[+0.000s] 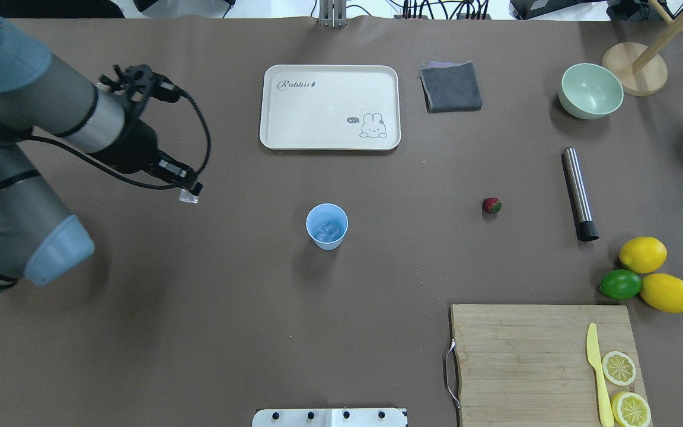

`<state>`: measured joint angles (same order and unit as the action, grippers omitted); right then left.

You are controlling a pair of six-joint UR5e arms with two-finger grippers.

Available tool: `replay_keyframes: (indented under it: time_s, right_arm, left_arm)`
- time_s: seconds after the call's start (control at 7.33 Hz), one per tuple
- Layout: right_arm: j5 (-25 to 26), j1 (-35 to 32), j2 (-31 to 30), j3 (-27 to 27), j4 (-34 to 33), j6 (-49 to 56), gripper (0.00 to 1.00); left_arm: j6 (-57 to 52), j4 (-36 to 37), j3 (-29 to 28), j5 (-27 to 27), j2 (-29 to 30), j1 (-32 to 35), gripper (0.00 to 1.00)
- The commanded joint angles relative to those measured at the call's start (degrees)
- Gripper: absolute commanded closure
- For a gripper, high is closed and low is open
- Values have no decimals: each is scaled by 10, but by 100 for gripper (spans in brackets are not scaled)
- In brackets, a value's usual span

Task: Mash ice and strawberries in cup
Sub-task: 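Carry the ice cube with the left gripper over the light-blue cup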

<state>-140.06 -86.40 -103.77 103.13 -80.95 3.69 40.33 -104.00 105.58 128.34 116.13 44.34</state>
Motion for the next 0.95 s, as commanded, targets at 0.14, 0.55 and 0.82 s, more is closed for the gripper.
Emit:
replay_keyframes:
  time_s: [0.14, 0.55, 0.82]
  right_arm:
    - [0, 1, 4, 1, 0, -5, 0]
    - [0, 1, 2, 1, 0, -4, 0]
    - [0, 1, -1, 1, 0, -4, 0]
  left_arm:
    - [102, 0, -70, -112, 118, -116, 100]
    - [124, -1, -105, -122, 155, -132, 100]
    - [121, -2, -119, -125, 169, -132, 100]
